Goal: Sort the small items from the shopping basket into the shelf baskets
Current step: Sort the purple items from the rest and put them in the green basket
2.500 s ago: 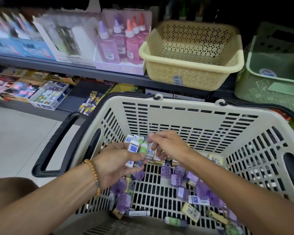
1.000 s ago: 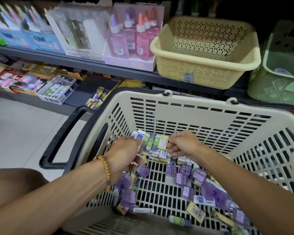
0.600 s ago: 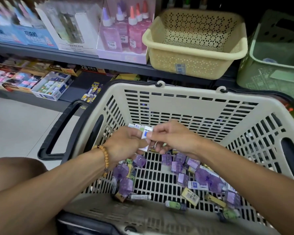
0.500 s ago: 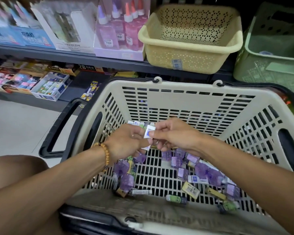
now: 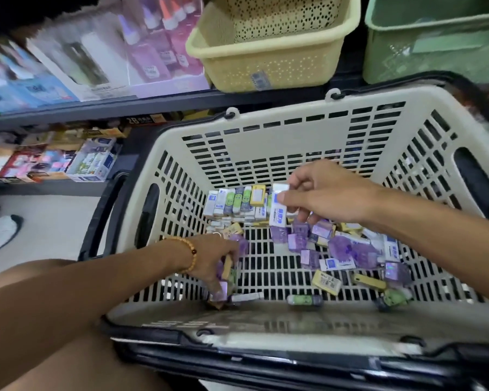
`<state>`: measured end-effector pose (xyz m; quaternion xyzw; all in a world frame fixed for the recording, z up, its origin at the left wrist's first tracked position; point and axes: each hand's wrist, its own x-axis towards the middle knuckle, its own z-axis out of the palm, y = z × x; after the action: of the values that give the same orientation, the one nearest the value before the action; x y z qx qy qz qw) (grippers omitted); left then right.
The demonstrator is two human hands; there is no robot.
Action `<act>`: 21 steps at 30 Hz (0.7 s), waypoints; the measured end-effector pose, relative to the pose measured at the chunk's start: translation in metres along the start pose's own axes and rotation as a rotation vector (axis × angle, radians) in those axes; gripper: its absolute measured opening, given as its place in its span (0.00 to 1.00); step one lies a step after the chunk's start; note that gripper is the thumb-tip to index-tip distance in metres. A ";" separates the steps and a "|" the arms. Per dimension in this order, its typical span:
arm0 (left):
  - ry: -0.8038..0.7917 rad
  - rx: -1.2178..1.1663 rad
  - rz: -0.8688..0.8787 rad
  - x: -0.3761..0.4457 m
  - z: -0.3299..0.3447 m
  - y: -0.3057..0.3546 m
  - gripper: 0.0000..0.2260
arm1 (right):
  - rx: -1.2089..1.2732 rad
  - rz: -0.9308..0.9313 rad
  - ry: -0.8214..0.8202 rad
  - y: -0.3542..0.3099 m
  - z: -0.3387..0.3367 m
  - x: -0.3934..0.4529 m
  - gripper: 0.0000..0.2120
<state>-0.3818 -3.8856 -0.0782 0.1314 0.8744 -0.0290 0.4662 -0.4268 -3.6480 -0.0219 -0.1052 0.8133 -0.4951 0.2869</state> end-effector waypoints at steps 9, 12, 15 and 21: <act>0.105 -0.548 0.124 0.008 -0.007 0.016 0.26 | -0.007 -0.070 0.026 -0.011 -0.006 0.010 0.08; 0.027 -0.113 0.197 0.010 -0.010 0.006 0.28 | -0.031 -0.070 0.038 -0.010 -0.007 0.012 0.08; -0.059 0.305 0.210 0.012 0.001 -0.004 0.38 | -0.048 -0.072 0.037 -0.008 -0.008 0.011 0.09; -0.096 0.542 0.178 0.018 0.011 -0.009 0.53 | -0.102 -0.077 0.023 -0.009 -0.003 0.011 0.09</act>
<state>-0.3849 -3.8923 -0.0997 0.3259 0.7968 -0.2268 0.4554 -0.4382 -3.6550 -0.0175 -0.1455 0.8361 -0.4648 0.2525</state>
